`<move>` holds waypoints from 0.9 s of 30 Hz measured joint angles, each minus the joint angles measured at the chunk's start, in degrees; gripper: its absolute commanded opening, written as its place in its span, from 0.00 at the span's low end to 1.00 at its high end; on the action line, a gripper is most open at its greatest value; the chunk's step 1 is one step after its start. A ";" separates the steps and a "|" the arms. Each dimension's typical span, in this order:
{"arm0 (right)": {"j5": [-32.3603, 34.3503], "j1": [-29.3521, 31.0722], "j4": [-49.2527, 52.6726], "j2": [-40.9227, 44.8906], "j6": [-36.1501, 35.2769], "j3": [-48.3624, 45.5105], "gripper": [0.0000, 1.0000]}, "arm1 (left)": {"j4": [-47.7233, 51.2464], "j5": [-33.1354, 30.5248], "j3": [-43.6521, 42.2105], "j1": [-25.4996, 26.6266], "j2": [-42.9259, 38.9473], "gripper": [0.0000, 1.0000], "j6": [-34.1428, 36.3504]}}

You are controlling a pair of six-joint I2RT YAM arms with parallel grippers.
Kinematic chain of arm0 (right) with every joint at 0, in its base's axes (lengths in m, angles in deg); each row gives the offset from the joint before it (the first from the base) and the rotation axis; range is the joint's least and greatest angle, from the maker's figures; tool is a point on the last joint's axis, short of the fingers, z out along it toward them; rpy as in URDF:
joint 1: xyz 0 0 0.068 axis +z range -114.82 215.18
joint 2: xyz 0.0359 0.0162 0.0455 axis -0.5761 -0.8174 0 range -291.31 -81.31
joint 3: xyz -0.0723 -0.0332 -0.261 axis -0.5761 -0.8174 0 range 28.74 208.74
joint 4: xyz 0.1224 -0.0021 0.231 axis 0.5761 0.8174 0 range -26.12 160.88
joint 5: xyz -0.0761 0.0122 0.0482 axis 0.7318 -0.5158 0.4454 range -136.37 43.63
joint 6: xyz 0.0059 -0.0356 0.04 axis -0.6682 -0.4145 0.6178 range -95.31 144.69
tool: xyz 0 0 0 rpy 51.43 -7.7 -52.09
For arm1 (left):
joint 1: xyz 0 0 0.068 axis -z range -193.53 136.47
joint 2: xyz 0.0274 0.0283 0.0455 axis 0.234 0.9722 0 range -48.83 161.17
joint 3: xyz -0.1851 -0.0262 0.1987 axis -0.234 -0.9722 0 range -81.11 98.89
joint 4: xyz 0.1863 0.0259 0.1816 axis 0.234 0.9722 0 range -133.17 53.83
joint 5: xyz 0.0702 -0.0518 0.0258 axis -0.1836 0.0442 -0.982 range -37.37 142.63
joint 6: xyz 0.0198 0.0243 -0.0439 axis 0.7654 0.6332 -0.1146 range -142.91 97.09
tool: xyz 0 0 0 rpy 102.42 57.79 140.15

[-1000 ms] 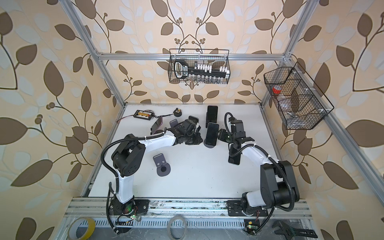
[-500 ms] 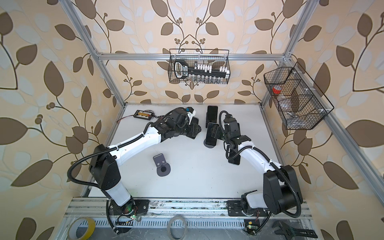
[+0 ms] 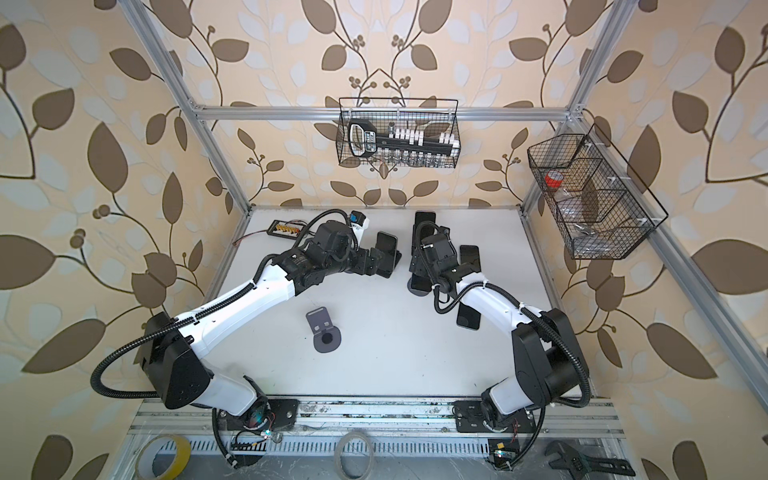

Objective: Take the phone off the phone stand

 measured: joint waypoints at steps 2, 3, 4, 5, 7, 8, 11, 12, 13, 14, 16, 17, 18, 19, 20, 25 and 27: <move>0.66 0.22 0.17 -0.44 0.13 0.46 0.86 | -0.20 -0.85 -0.09 0.00 0.00 0.88 0.24; 0.96 0.28 0.46 -0.85 0.17 0.79 0.86 | -0.22 -1.16 -0.11 0.00 0.00 0.89 0.42; 1.11 0.31 0.85 -1.42 0.20 1.22 0.86 | -0.31 -1.31 -0.13 0.00 0.00 0.90 0.50; 1.22 0.31 1.20 -1.95 0.17 1.66 0.87 | -0.39 -1.53 -0.15 0.00 0.00 0.91 0.63; 1.46 0.31 2.38 -3.41 0.17 2.97 0.87 | -0.61 -1.97 -0.22 0.00 0.00 0.91 0.76; 1.51 0.31 2.86 -4.07 0.15 3.61 0.88 | -0.76 -2.16 -0.33 0.00 0.00 0.91 0.81; 1.77 0.33 3.80 -5.57 0.15 5.25 0.88 | -1.03 -2.40 -0.85 0.00 0.00 0.91 0.83; 1.92 0.33 4.13 -5.84 0.15 5.55 0.88 | -1.03 -2.49 -0.98 0.00 0.00 0.91 0.83; 2.01 0.33 4.42 -5.97 0.15 5.70 0.88 | -1.03 -2.56 -1.05 0.00 0.00 0.91 0.83; 2.14 0.33 4.63 -5.99 0.15 5.75 0.88 | -1.03 -2.56 -1.07 0.00 0.02 0.91 0.83; 2.36 0.33 5.29 -6.03 0.15 5.88 0.88 | -1.05 -2.60 -1.07 0.00 0.02 0.91 0.83; 2.47 0.33 5.51 -6.12 0.15 5.95 0.88 | -1.05 -2.60 -1.07 0.00 0.02 0.92 0.83; 2.58 0.33 5.73 -6.21 0.15 6.01 0.88 | -1.03 -2.60 -1.07 0.00 0.02 0.92 0.85; 2.73 0.33 5.81 -6.27 0.15 6.01 0.88 | -1.03 -2.60 -1.07 0.00 0.02 0.92 0.87; 2.82 0.33 5.97 -6.34 0.13 6.01 0.88 | -1.05 -2.60 -1.07 0.00 0.02 0.92 0.90; 2.95 0.33 6.47 -7.28 -0.04 6.75 0.88 | -1.03 -2.60 -1.07 0.00 0.02 0.92 1.01; 2.95 0.33 6.60 -7.80 -0.13 7.34 0.88 | -1.03 -2.60 -1.07 0.00 0.02 0.92 1.01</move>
